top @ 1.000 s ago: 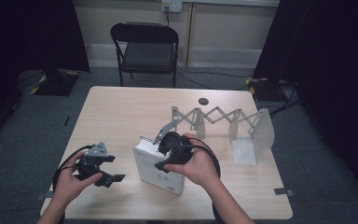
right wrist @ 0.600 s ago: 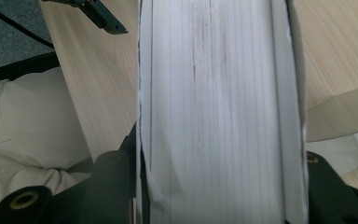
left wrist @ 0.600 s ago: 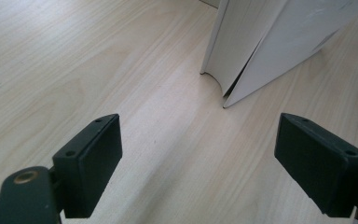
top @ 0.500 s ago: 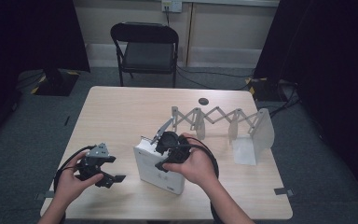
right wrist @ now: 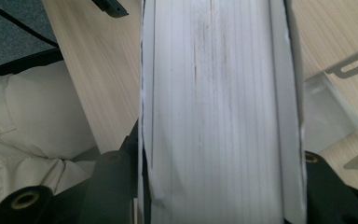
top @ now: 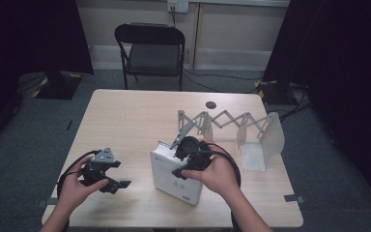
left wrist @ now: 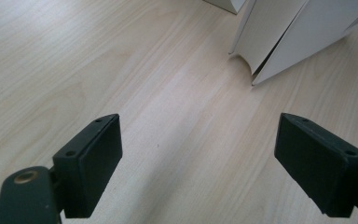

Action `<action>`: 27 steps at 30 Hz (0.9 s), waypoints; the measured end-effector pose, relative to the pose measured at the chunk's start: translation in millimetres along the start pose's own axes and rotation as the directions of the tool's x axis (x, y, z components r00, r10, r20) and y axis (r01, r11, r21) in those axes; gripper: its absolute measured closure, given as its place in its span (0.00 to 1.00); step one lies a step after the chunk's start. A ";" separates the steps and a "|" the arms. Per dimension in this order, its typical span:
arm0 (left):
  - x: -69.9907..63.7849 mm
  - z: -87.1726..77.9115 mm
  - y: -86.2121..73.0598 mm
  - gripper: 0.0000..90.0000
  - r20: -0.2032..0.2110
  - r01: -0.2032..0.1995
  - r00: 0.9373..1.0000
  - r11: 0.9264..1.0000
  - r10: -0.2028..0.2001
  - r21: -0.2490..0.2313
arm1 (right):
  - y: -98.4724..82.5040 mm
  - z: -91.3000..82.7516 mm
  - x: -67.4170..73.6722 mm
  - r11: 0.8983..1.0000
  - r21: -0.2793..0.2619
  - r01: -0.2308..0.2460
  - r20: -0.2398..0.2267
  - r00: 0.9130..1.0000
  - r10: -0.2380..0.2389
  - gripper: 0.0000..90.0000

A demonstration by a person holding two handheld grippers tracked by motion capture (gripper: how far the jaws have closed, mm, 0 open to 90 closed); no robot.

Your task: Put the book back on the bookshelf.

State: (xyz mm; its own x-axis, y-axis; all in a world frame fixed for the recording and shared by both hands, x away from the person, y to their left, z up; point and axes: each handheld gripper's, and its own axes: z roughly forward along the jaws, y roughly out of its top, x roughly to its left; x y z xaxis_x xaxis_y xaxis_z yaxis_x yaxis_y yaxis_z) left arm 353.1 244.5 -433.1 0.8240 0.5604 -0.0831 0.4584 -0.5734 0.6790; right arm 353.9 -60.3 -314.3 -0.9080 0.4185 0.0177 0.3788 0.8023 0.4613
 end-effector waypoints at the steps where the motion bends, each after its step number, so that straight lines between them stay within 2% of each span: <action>1: 0.0 0.3 0.2 0.16 0.000 -0.001 1.000 1.000 0.001 0.002 | -1.6 -0.9 -0.1 1.000 -0.002 -0.001 0.002 1.000 0.001 0.59; 9: 0.0 5.7 0.3 0.17 0.010 -0.016 1.000 1.000 0.016 0.013 | -15.6 -13.2 -0.5 0.999 -0.016 -0.027 0.003 1.000 0.028 0.59; 27: 2.7 7.5 0.3 0.16 0.020 0.016 1.000 1.000 -0.016 0.014 | -48.9 -38.0 -14.3 0.996 -0.013 -0.089 0.034 0.995 0.089 0.59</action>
State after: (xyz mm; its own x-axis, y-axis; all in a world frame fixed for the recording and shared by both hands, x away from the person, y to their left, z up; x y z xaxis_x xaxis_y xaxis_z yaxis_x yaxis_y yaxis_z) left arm 357.9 241.4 -438.6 0.8230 0.5575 -0.1086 0.4761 -0.5728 0.6673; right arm 341.5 -121.7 -303.4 -0.8641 0.5024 0.0288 0.4555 0.7566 0.4691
